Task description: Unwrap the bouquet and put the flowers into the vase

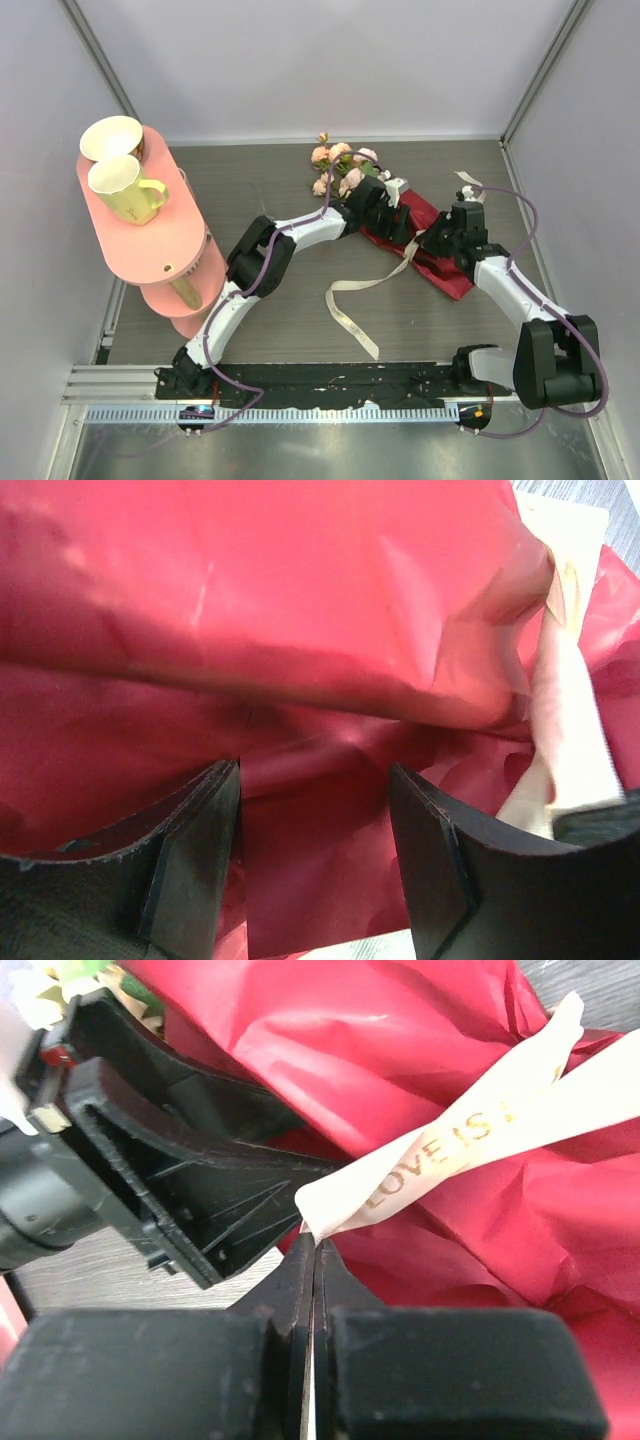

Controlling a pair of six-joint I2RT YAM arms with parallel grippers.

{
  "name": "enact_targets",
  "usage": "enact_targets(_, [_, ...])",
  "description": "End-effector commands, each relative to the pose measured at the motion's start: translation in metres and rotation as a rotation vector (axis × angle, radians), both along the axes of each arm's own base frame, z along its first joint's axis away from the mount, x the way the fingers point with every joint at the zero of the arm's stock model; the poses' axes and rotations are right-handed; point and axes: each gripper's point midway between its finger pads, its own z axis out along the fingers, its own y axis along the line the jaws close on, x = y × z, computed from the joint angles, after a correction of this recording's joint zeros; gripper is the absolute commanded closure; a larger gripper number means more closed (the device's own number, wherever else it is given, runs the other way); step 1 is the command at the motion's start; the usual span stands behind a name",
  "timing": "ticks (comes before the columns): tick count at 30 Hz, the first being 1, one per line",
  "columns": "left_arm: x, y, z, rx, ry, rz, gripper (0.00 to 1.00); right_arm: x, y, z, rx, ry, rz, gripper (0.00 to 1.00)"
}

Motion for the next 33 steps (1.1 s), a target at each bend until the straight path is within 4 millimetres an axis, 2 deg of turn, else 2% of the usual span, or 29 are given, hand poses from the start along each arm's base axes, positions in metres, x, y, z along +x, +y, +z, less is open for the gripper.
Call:
enact_targets(1, [0.004,-0.005,0.024,-0.027,-0.030,-0.018,0.35,0.012,-0.004,0.054,0.012,-0.126,-0.038,0.99])
enact_targets(3, [0.005,-0.005,0.025,-0.030,-0.033,-0.017,0.35,0.015,-0.004,0.081,0.016,-0.181,-0.040,0.99])
enact_targets(4, [0.004,-0.006,0.024,-0.029,-0.031,-0.019,0.35,0.013,-0.004,0.086,0.014,-0.183,-0.043,0.99])
enact_targets(5, [0.004,-0.006,0.025,-0.029,-0.030,-0.018,0.35,0.016,-0.005,0.102,0.013,-0.216,-0.047,0.99])
enact_targets(7, [0.004,-0.006,0.025,-0.030,-0.031,-0.018,0.35,0.014,-0.006,0.118,0.007,-0.234,-0.047,0.99])
enact_targets(8, [0.004,-0.006,0.023,-0.027,-0.028,-0.018,0.35,0.016,-0.007,0.135,0.006,-0.268,-0.050,0.99])
enact_targets(10, [0.005,-0.007,0.024,-0.028,-0.031,-0.017,0.35,0.014,-0.010,0.152,-0.008,-0.300,-0.059,0.99])
enact_targets(11, [0.005,-0.007,0.024,-0.028,-0.031,-0.017,0.35,0.016,-0.012,0.172,-0.011,-0.341,-0.064,0.99])
enact_targets(13, [0.004,-0.007,0.023,-0.028,-0.029,-0.018,0.35,0.013,-0.016,0.191,-0.030,-0.368,-0.076,0.99])
enact_targets(14, [0.004,-0.007,0.023,-0.028,-0.029,-0.018,0.35,0.014,-0.019,0.214,-0.036,-0.415,-0.091,0.99])
enact_targets(16, [0.005,-0.007,0.024,-0.029,-0.030,-0.016,0.35,0.010,-0.021,0.236,-0.035,-0.452,-0.094,0.99])
enact_targets(17, [0.005,-0.006,0.024,-0.029,-0.029,-0.016,0.35,0.010,-0.027,0.259,-0.047,-0.500,-0.127,0.99])
enact_targets(19, [0.005,-0.007,0.025,-0.030,-0.031,-0.018,0.35,0.007,-0.029,0.281,-0.045,-0.540,-0.140,0.99])
enact_targets(20, [0.005,-0.007,0.024,-0.028,-0.031,-0.017,0.35,0.003,-0.030,0.306,-0.037,-0.592,-0.147,0.99])
enact_targets(22, [0.005,-0.006,0.024,-0.029,-0.030,-0.015,0.35,-0.001,-0.033,0.330,-0.035,-0.638,-0.161,0.99])
enact_targets(23, [0.006,-0.006,0.025,-0.030,-0.031,-0.015,0.35,-0.006,-0.035,0.358,-0.029,-0.695,-0.170,0.99])
enact_targets(25, [0.006,-0.006,0.025,-0.031,-0.032,-0.017,0.35,-0.014,-0.037,0.386,-0.024,-0.752,-0.181,0.99])
enact_targets(26, [0.005,-0.007,0.025,-0.031,-0.031,-0.017,0.35,-0.023,-0.038,0.415,-0.013,-0.814,-0.185,0.99])
enact_targets(28, [0.006,-0.007,0.025,-0.031,-0.030,-0.014,0.35,-0.030,-0.035,0.442,0.004,-0.869,-0.168,0.99])
enact_targets(29, [0.006,-0.007,0.026,-0.035,-0.030,-0.016,0.35,-0.042,-0.035,0.470,0.019,-0.934,-0.163,0.99])
enact_targets(30, [0.006,-0.008,0.025,-0.035,-0.027,-0.016,0.35,-0.043,-0.033,0.482,0.039,-0.960,-0.155,0.99])
enact_targets(33, [0.006,-0.009,0.025,-0.039,-0.026,-0.017,0.35,-0.063,-0.015,0.528,0.108,-1.077,-0.053,0.99])
